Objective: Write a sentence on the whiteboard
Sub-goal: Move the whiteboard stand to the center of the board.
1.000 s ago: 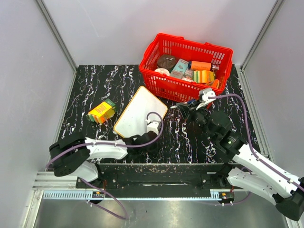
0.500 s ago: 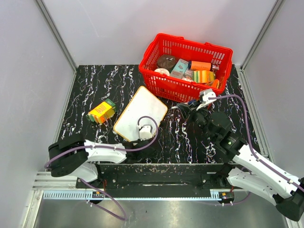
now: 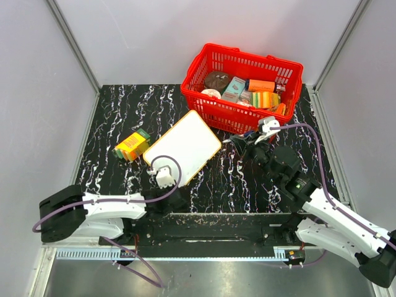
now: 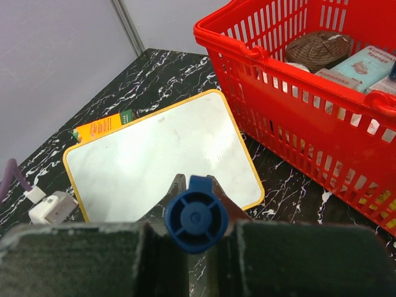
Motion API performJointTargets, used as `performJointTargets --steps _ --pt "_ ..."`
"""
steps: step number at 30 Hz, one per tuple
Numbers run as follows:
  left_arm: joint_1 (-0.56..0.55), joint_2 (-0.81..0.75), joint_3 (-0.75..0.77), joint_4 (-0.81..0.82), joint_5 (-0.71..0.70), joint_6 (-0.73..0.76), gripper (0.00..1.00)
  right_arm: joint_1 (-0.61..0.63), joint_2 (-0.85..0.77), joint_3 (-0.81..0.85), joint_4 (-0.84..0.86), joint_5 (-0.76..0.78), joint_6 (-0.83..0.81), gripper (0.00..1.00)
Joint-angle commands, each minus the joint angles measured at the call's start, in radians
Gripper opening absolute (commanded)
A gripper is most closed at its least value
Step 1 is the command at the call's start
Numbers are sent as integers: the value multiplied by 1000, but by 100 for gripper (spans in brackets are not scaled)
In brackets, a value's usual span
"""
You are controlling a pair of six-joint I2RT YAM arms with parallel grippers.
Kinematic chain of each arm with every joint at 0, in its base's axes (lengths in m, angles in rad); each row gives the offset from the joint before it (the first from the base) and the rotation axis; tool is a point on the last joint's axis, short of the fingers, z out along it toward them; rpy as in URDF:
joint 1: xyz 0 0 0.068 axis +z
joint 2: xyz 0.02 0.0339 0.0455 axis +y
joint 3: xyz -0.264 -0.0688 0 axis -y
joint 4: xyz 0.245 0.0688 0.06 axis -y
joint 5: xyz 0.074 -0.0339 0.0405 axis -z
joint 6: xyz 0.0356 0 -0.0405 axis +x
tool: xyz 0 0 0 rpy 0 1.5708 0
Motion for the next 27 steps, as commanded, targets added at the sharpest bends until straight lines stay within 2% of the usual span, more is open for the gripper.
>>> performJointTargets --steps 1,4,13,19,27 --pt "23 -74 -32 -78 -116 -61 0 5 6 2 41 -11 3 0" --pt "75 -114 -57 14 -75 34 0 4 8 4 39 -14 1 0" --pt "38 -156 -25 21 55 106 0 5 3 7 36 -9 -2 0" --pt "-40 -15 103 -31 72 120 0 5 3 4 36 -6 -3 0" --pt "-13 186 176 14 22 124 0 4 -2 1 25 -2 -8 0"
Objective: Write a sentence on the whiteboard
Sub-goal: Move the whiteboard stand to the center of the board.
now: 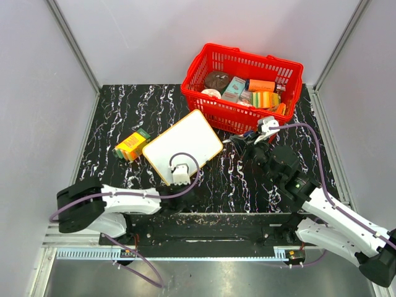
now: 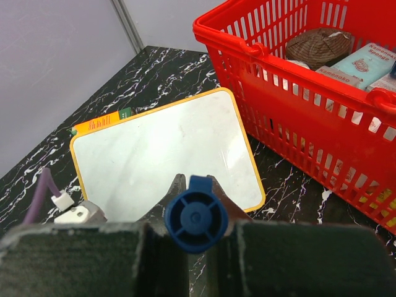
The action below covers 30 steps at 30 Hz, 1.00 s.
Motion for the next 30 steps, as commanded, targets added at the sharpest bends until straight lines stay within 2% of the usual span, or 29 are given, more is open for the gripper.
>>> performJointTargets --steps 1,5,15,21,26,30 --pt "45 65 34 29 -32 14 0 4 -13 4 27 -1 -8 0" --pt "119 76 -6 106 23 52 0 4 -10 5 24 -4 -8 0" --pt "191 -78 -101 6 25 38 0 5 0 4 35 -1 -5 0" --pt "286 -160 -157 41 77 109 0 5 3 7 35 -4 -5 0" --pt "355 -136 -125 37 94 185 0 5 3 5 33 -3 -3 0" --pt "424 -99 -113 75 163 241 0 5 -3 5 27 1 -5 0"
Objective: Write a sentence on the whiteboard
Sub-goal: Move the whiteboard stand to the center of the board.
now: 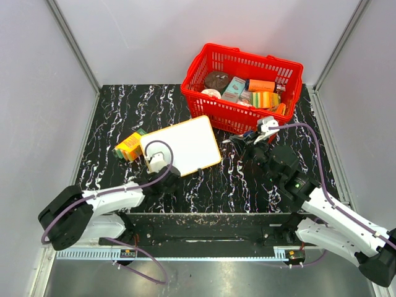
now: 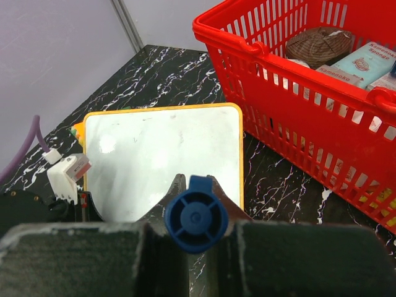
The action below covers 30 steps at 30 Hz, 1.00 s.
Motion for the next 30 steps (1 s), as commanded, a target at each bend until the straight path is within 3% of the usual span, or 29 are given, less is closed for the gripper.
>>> performJointTargets --steps 1,9,14,16,17,20,24,26,30 --pt "86 48 14 31 71 97 0 5 -7 5 28 0 -3 0" --pt "129 83 60 54 129 177 0 5 -22 -3 15 2 -2 0" --pt "-11 111 146 105 114 219 2 4 -16 2 17 -3 -3 0" --pt "-73 132 178 90 83 213 11 5 -15 4 15 -4 -3 0" --pt "-91 141 208 77 67 188 20 5 -15 2 14 -4 -3 0" --pt "-156 181 270 35 7 156 32 4 -27 2 6 -3 -5 0" --pt "-208 273 371 -14 -38 127 71 5 -36 0 3 8 -10 0" --pt "-214 354 458 -88 -53 104 77 4 -36 -1 2 8 -8 0" --pt "-240 482 591 -228 -113 62 76 5 -44 -3 -3 11 -11 0"
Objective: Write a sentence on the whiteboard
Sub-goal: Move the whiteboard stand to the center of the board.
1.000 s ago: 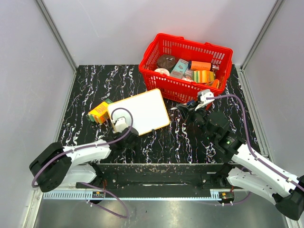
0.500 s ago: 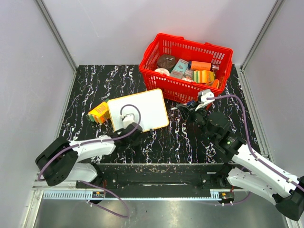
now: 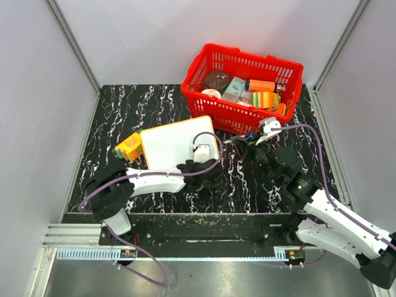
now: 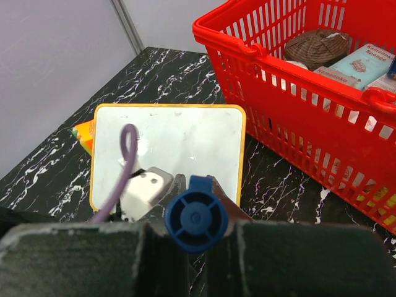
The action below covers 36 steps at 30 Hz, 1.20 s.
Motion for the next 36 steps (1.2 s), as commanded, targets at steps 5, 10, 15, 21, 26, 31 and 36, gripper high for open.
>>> performJointTargets --steps 5,10,15,21,26,31,36 --pt "-22 108 140 -174 -107 -95 67 5 -32 -2 6 16 -14 0" --pt "-24 87 114 -194 -113 -120 66 4 -30 -4 6 18 -11 0" --pt "-16 109 105 -182 -130 -132 64 4 -18 -5 14 9 -6 0" --pt "4 148 103 -141 -153 -138 53 4 -19 -7 15 13 -6 0" --pt "27 154 89 -133 -159 -140 51 5 -21 -7 12 13 -8 0" --pt "35 168 89 -96 -172 -111 43 5 -18 -7 15 9 -6 0" --pt "35 220 112 -90 -178 -86 34 4 -13 -7 15 7 -5 0"
